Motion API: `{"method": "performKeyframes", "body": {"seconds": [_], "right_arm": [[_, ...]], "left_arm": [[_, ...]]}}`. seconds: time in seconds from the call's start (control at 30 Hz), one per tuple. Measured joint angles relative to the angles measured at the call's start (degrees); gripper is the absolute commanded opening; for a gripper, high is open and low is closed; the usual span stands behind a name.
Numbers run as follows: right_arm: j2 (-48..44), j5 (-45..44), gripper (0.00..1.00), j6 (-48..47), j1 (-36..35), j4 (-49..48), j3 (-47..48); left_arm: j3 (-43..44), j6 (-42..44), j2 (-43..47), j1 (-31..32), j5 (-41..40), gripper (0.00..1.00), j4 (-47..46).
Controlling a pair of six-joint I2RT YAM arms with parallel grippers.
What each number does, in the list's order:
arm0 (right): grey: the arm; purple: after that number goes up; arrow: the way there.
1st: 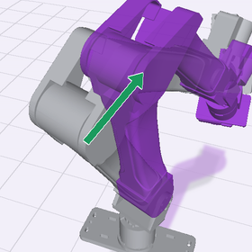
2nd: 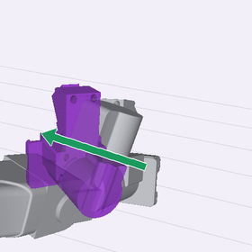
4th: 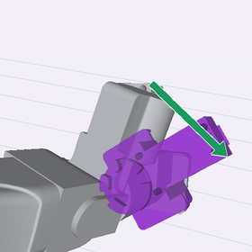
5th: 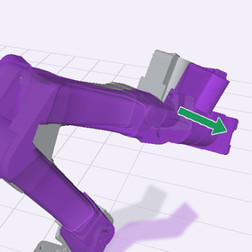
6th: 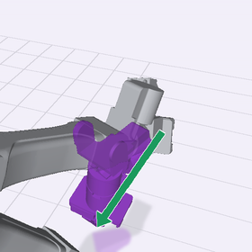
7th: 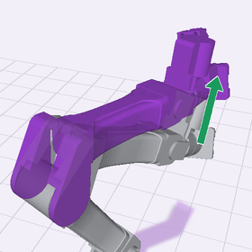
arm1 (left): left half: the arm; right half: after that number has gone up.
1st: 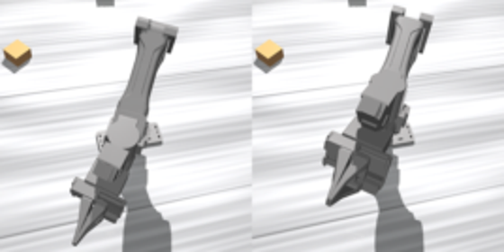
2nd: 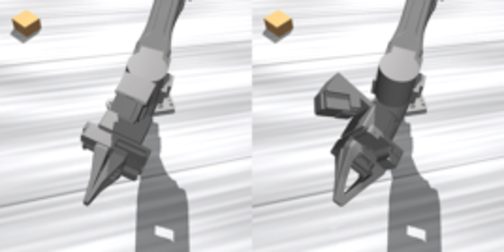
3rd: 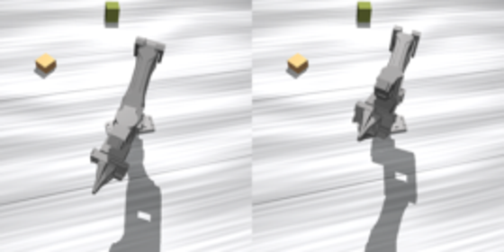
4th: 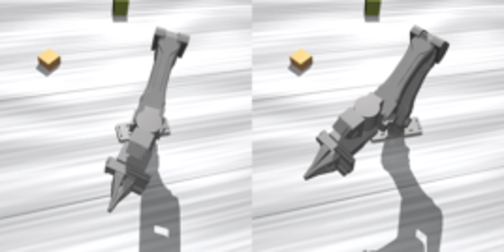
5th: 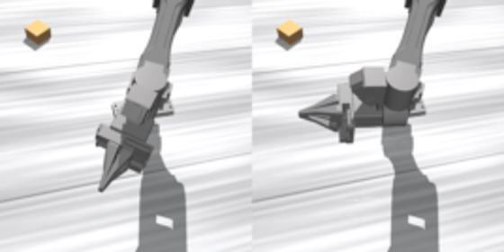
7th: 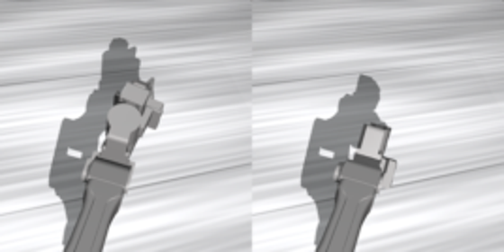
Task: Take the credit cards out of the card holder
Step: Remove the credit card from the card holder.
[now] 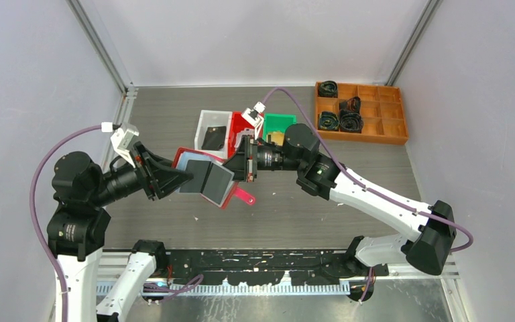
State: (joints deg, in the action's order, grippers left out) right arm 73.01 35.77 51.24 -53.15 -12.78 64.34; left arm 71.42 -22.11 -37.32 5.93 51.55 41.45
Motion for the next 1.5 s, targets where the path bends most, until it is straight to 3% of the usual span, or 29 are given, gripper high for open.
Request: {"method": "performKeyframes", "body": {"seconds": [0.27, 0.43, 0.63, 0.7, 0.8, 0.97, 1.2, 1.5], "right_arm": [[0.0, 1.6, 0.01, 1.0, -0.4, -2.8, -0.3], [-0.1, 2.4, 0.01, 1.3, -0.4, -3.1, -0.4], [-1.5, 3.3, 0.02, 1.4, -0.4, -3.5, -0.9], [-1.6, 3.0, 0.1, 1.4, -0.4, -3.5, -1.2], [-1.6, 2.1, 0.42, 0.8, -0.4, -3.2, -1.4], [-4.3, 0.9, 0.76, -4.2, 0.1, 4.6, -0.3], [-9.6, -2.1, 0.91, -12.5, 6.5, 21.4, 7.2], [-6.1, 4.5, 0.98, -11.9, 6.8, 17.9, 10.4]], "left_arm": [[-0.2, -2.1, -0.4, 0.0, 6.3, 0.36, 0.0], [-0.4, -3.3, -1.1, 0.0, 10.3, 0.26, -0.1], [-0.4, -2.9, -1.4, 0.0, 9.4, 0.11, -0.4], [-0.4, -2.8, -1.1, 0.1, 7.7, 0.06, -0.3], [-0.4, -2.7, -0.7, 0.3, 5.3, 0.03, -0.3], [-0.1, -1.4, -0.2, 0.3, 2.2, 0.0, 0.2], [0.7, 0.9, -0.2, 0.3, 2.3, 0.0, 1.9], [0.8, -0.9, -0.9, 0.3, 6.3, 0.0, 2.0]]}}
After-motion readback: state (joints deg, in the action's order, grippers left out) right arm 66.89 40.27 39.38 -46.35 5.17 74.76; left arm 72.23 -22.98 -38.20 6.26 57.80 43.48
